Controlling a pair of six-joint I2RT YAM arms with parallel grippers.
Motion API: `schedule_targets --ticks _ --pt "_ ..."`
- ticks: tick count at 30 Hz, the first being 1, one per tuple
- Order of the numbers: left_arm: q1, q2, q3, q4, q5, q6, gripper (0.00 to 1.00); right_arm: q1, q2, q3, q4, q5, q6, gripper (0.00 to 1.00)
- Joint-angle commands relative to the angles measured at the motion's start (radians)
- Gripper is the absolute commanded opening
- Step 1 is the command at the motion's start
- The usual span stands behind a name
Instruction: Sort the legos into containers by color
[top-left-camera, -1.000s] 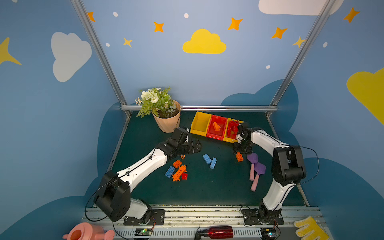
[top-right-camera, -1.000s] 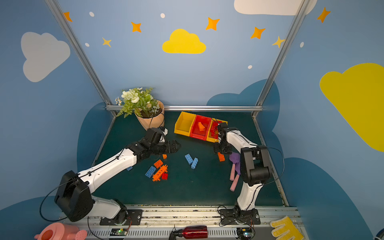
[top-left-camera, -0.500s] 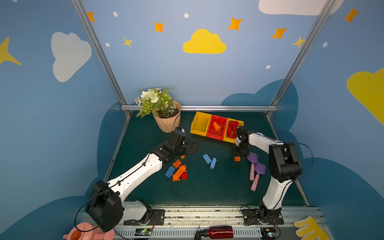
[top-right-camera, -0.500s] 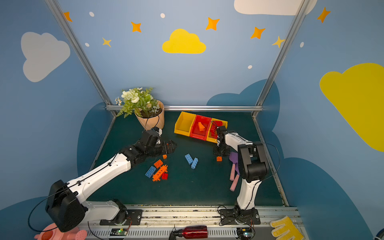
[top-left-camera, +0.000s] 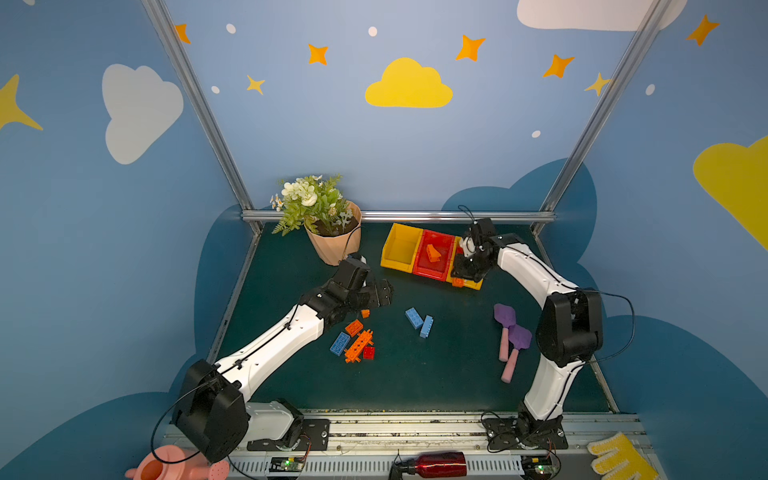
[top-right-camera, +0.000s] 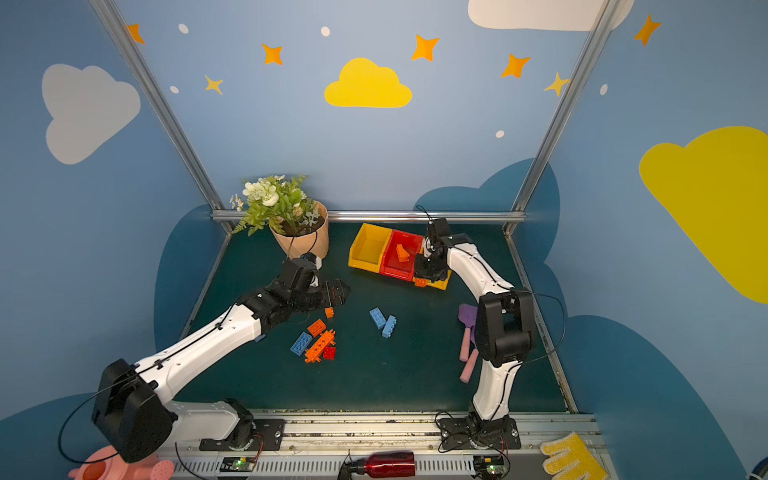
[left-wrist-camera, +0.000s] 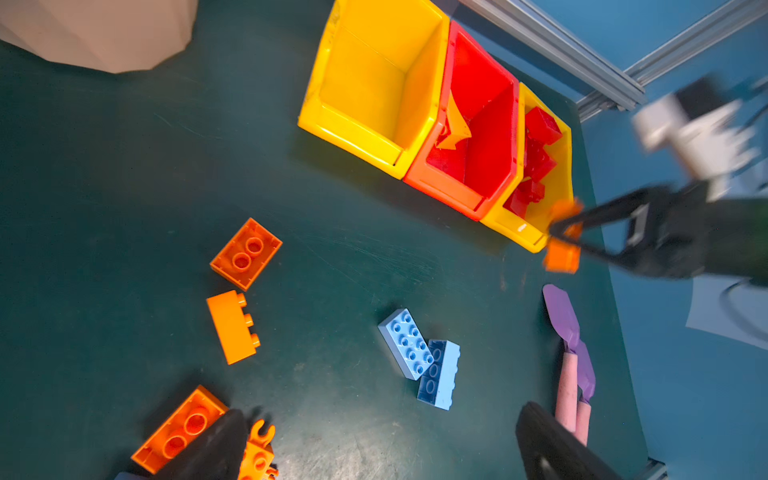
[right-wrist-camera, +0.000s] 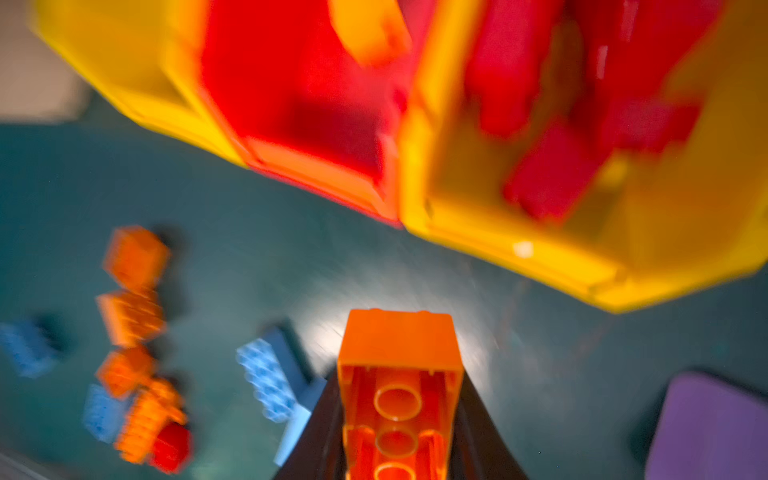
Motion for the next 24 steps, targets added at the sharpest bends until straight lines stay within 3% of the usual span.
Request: schedule_targets --ticks 1,7,13,15,19,24 --pt "0.023 -0.027 0.017 -0.042 -0.001 0.024 1.00 0.005 0.124 0.159 -0.005 -0.055 0.043 0.22" --pt "0.052 -0.120 -0.035 -0.088 -0.050 0.017 1.00 0.020 0.342 0.480 -0.078 -0.039 0.016 0.24" --pt "0.067 -0.237 -0.102 -0.113 -0.102 0.000 1.00 0.020 0.490 0.664 -0.093 -0.013 0.007 0.28" --pt "0.073 -0.260 -0.112 -0.133 -0.121 -0.005 1.00 0.019 0.511 0.690 -0.082 -0.008 0.019 0.37" --pt "0.076 -0.284 -0.119 -0.173 -0.143 -0.012 1.00 0.020 0.507 0.699 -0.047 -0.032 0.039 0.67" --pt "0.085 -0.294 -0.146 -0.160 -0.137 -0.022 1.00 0.026 0.461 0.698 -0.066 -0.069 0.026 0.80"
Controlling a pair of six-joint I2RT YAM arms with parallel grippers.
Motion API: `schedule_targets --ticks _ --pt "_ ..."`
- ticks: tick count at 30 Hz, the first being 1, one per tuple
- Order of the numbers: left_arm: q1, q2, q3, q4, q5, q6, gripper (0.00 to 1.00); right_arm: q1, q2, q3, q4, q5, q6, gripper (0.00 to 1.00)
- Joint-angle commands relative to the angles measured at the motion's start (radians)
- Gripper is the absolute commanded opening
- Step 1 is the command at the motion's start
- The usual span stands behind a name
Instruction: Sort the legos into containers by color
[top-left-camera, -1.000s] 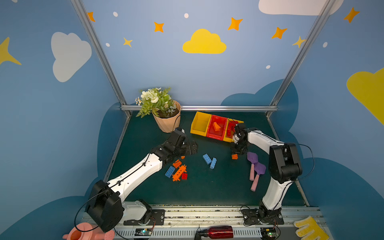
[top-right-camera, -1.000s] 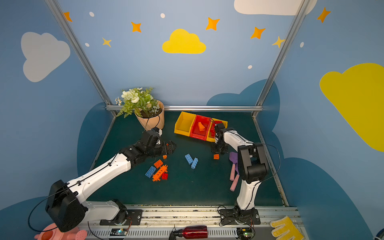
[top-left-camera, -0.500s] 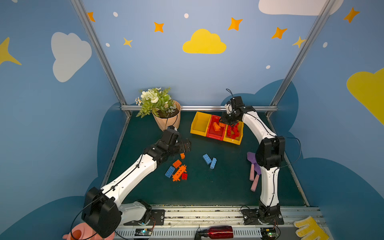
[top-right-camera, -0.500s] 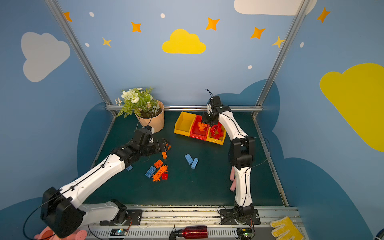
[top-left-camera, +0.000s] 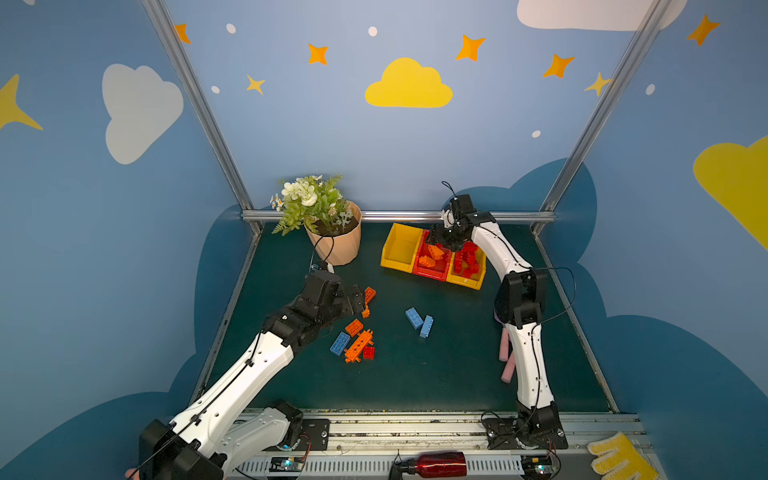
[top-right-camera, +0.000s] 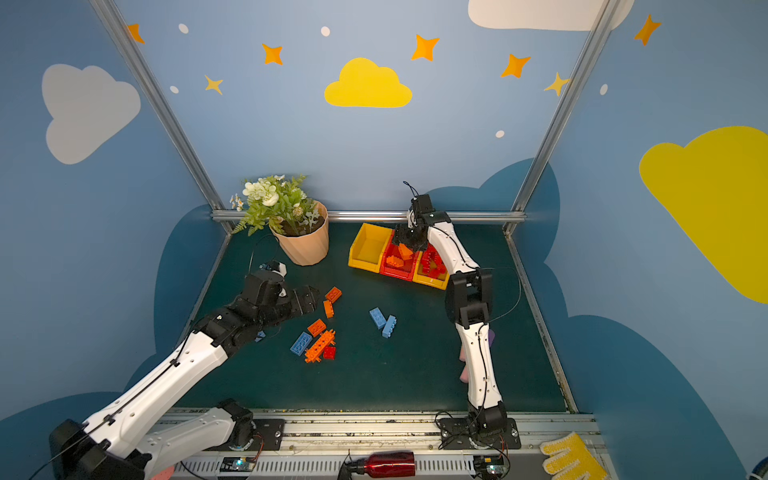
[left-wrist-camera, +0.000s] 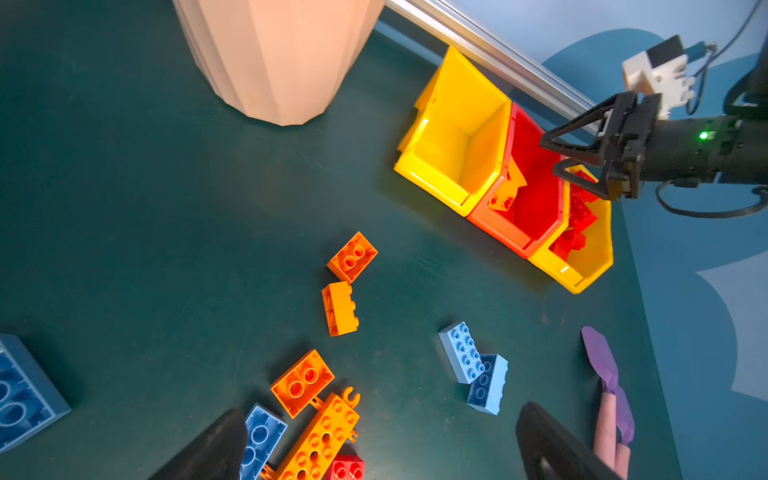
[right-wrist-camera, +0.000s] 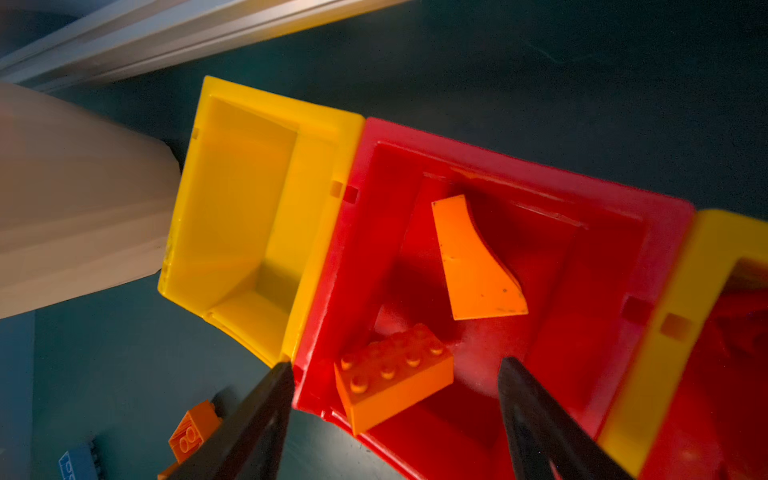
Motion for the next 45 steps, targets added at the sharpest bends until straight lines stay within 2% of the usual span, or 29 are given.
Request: schedule_targets --ticks 1,5,11,13,15,24,33,41,45 --pt "0.009 -0.004 -0.021 -0.017 -0.015 -0.009 1.00 0.006 -0.071 0.023 -0.031 -0.025 -0.010 0.81" --pt "0.017 0.019 -0.023 0.006 0.005 -0.002 1.00 0.024 -0.165 -0.038 -0.090 -0.008 -0.048 0.85" --pt "0.024 0.105 -0.023 0.063 0.051 0.009 1.00 0.056 -0.428 -0.346 -0.086 0.013 -0.080 0.87" --pt "0.027 0.146 -0.016 0.078 0.063 0.015 1.00 0.070 -0.516 -0.452 -0.087 0.051 -0.079 0.89" --pt "0.029 0.201 0.002 0.084 0.080 0.021 1.00 0.081 -0.615 -0.567 -0.087 0.108 -0.057 0.91" --pt "0.040 0.530 0.215 -0.073 0.085 0.010 0.90 0.095 -0.949 -0.911 -0.085 0.146 0.024 0.92" --pt "0.043 0.748 0.349 -0.145 0.086 -0.011 0.70 0.090 -1.128 -1.034 -0.118 0.194 0.044 0.92" --pt "0.041 0.835 0.382 -0.154 0.073 -0.031 0.65 0.084 -1.194 -1.098 -0.129 0.192 0.058 0.92" --pt "0.043 0.875 0.402 -0.160 0.067 -0.033 0.58 0.077 -1.216 -1.105 -0.148 0.204 0.051 0.92"
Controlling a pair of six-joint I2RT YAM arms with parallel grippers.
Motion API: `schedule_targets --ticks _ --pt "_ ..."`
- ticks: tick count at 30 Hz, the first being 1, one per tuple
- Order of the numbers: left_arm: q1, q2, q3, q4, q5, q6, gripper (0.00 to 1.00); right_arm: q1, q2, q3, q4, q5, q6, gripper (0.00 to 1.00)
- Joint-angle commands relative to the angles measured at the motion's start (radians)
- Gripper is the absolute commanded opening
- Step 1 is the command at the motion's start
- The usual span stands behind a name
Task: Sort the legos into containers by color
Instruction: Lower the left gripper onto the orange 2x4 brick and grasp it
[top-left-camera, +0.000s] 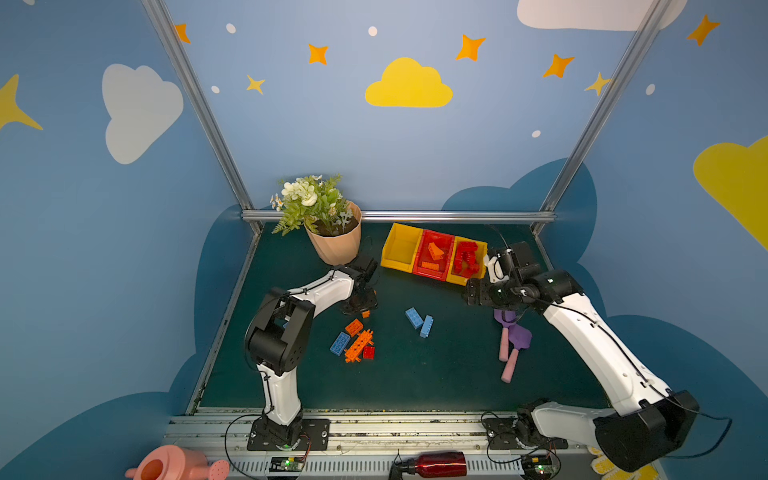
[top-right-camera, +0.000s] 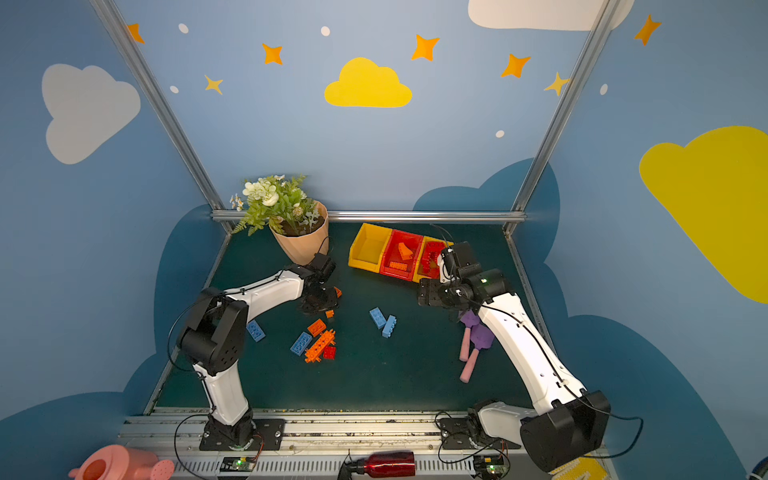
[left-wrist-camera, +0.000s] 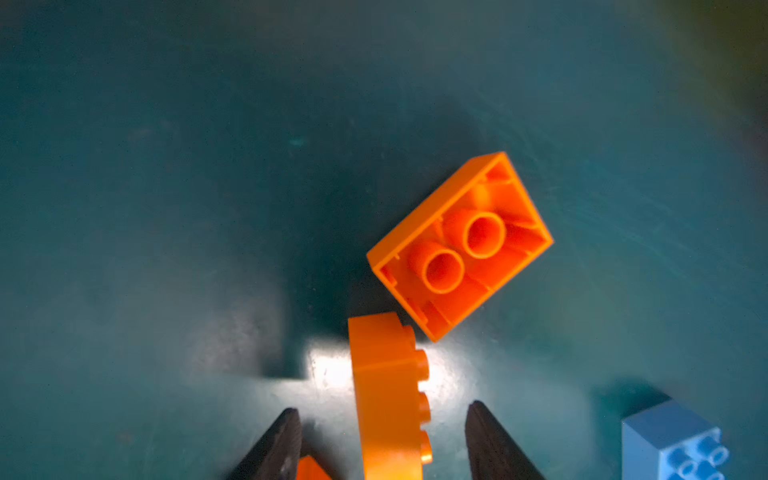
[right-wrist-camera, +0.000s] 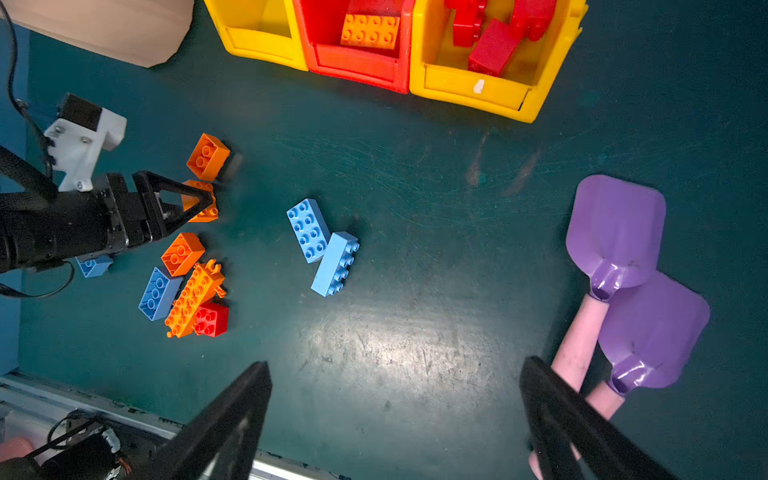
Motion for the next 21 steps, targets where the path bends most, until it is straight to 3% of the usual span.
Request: schedule_targets --ticks 1,7,12,21 --pt "0.003 0.032 0.032 -0.037 -0.023 -0.008 0.57 -0.011 -0.038 -0.005 -0.035 0.022 0.004 0.92" --pt "0.004 0.091 0.078 -0.055 -0.046 0.014 0.44 -0.031 -0.082 -0.024 -0.065 0.027 0.003 0.92" --pt "0.003 0.115 0.111 -0.087 -0.049 0.026 0.12 -0.042 -0.133 -0.043 -0.090 0.040 0.009 0.92" --pt "-0.062 0.064 0.220 -0.219 -0.064 0.060 0.05 -0.061 -0.198 -0.051 -0.118 0.038 0.017 0.92"
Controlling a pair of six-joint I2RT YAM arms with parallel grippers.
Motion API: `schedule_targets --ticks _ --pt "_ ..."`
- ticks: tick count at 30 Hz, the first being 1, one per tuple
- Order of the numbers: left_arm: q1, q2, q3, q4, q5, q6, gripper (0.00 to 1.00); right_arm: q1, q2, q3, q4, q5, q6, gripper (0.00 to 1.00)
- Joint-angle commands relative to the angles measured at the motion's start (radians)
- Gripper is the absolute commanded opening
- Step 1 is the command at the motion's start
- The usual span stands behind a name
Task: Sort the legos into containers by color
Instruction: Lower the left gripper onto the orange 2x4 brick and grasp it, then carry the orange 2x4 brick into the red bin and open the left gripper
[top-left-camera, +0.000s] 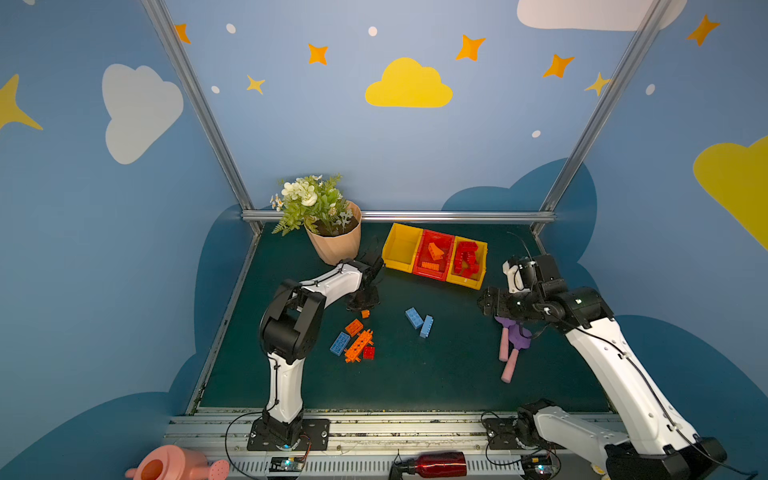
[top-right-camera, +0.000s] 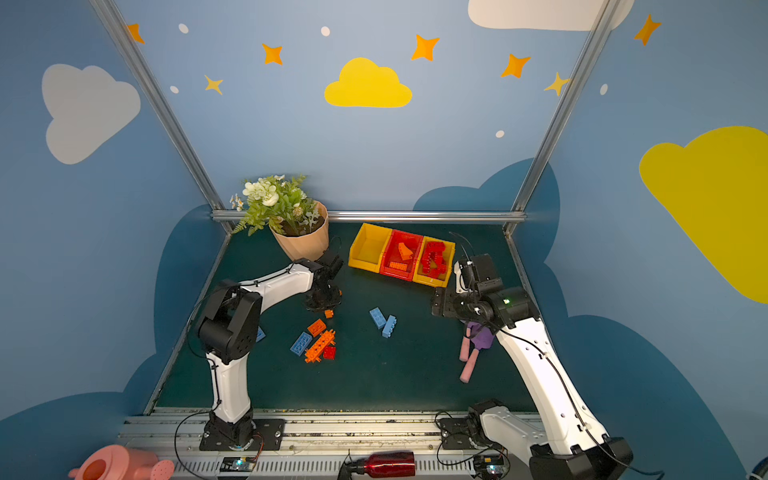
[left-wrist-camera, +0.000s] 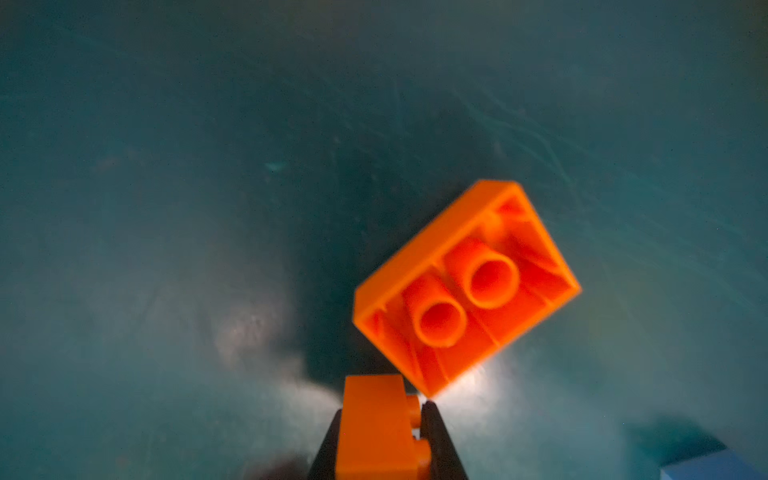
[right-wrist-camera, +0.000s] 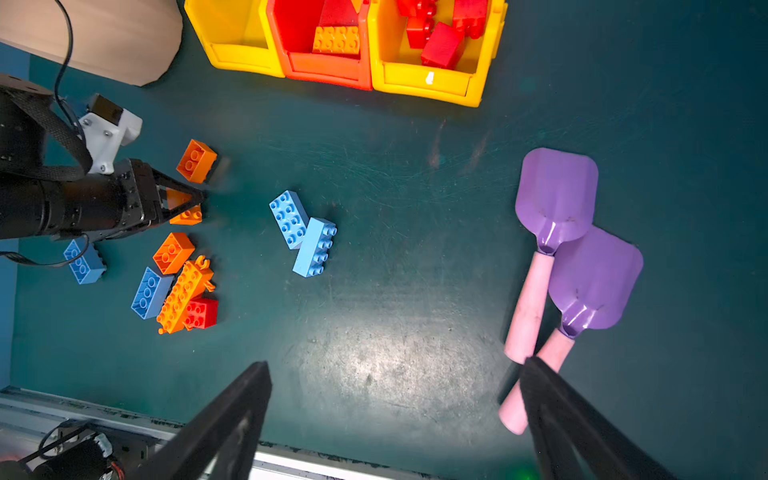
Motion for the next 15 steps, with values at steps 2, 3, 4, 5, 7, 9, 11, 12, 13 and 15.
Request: schedule_targets --ticks 2,3,4,5,7,9,11,12,13,15 --pt "-0.050 -0.034 0.137 -0.113 -0.014 0.054 0.06 -0.009 -0.033 0.000 -0.039 0.008 0.016 0.92" --pt "-0.055 -0.023 0.178 -0.118 0.006 0.075 0.06 -0.010 -0.039 0.001 -0.041 0.008 0.019 0.92" --pt "-0.061 -0.006 0.233 -0.124 0.034 0.099 0.07 -0.011 -0.047 0.001 -0.043 0.007 0.024 0.92" --pt "-0.065 0.018 0.292 -0.134 0.055 0.116 0.07 -0.012 -0.056 0.001 -0.045 0.005 0.028 0.92" --pt "-0.068 0.080 0.431 -0.154 0.086 0.148 0.07 -0.012 -0.075 -0.004 -0.051 -0.001 0.038 0.92" --pt "-0.068 0.161 0.582 -0.176 0.112 0.178 0.07 -0.012 -0.095 -0.014 -0.057 -0.003 0.050 0.92" --pt "-0.068 0.254 0.753 -0.181 0.171 0.214 0.07 -0.013 -0.120 -0.030 -0.064 -0.003 0.060 0.92" --pt "-0.067 0.291 0.815 -0.171 0.206 0.231 0.07 -0.014 -0.129 -0.037 -0.068 -0.004 0.066 0.92" --pt "-0.067 0.332 0.880 -0.152 0.263 0.243 0.07 -0.014 -0.138 -0.040 -0.072 -0.006 0.069 0.92" --pt "-0.067 0.406 0.995 -0.111 0.324 0.243 0.08 -0.013 -0.147 -0.041 -0.089 -0.007 0.071 0.92"
